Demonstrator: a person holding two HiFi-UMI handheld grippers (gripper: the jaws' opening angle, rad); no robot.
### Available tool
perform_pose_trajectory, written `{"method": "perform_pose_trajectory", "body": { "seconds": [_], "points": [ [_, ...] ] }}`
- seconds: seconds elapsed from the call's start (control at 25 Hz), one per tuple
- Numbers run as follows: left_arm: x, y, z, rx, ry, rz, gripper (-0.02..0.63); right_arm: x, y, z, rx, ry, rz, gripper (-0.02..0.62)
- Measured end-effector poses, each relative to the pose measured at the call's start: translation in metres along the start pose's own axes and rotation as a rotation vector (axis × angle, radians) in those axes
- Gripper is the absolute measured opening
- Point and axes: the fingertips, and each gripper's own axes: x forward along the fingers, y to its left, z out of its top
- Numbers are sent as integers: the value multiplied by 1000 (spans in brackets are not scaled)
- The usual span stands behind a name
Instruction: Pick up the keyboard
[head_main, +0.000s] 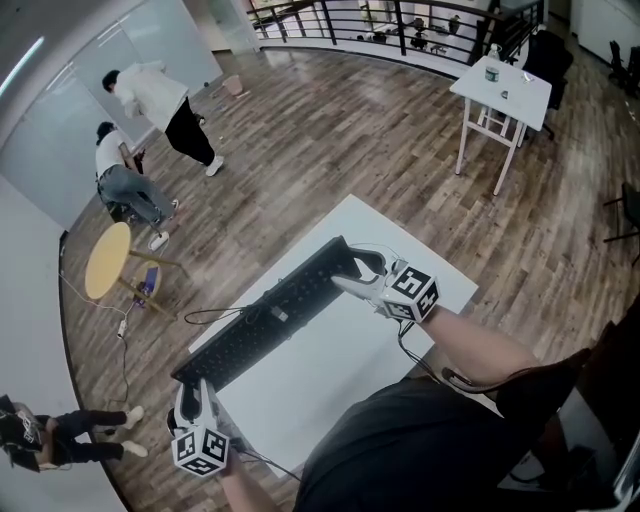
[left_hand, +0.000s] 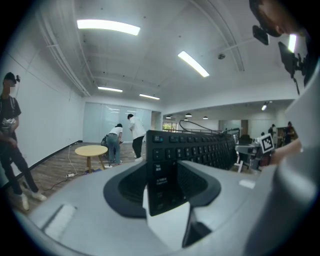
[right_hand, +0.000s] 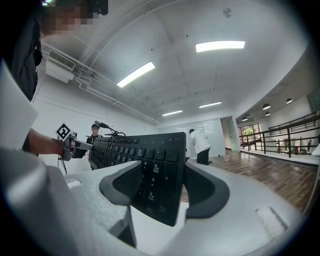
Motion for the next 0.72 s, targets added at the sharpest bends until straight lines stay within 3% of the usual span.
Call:
{"method": "perform_pose_trajectory", "body": {
  "seconds": [0.72],
  "points": [
    [12,-9,2,19,3,-47,187,-17,-7,2,-14,-9,-40,253]
  ]
}}
